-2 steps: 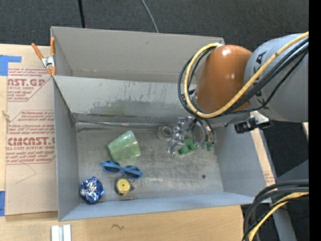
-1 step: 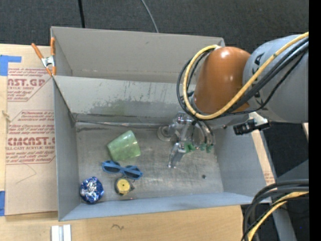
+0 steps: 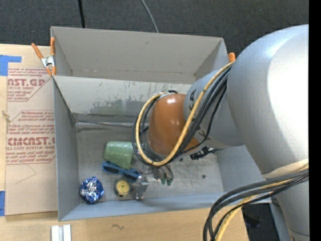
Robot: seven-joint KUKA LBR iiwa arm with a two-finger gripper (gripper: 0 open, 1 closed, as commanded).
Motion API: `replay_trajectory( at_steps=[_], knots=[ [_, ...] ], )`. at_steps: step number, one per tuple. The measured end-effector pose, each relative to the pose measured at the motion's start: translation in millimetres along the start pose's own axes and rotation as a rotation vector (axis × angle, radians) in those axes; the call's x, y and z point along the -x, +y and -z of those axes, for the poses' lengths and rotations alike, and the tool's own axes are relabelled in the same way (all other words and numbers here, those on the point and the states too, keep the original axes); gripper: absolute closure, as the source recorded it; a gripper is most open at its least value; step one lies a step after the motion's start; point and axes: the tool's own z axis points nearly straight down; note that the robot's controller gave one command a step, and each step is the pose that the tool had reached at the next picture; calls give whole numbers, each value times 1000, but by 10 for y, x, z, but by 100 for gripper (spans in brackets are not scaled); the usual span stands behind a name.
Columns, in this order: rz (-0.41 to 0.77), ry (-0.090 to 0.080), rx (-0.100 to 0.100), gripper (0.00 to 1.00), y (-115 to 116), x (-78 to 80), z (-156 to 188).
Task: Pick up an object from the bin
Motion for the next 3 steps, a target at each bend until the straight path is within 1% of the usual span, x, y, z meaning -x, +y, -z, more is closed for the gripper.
replay_trajectory(
  at_steps=[1,2,3],
  knots=[
    [110,1,-1,0,328,74,16],
    [109,4,1,100,334,69,30],
    [375,-5,2,100,340,176,2147]
  ],
)
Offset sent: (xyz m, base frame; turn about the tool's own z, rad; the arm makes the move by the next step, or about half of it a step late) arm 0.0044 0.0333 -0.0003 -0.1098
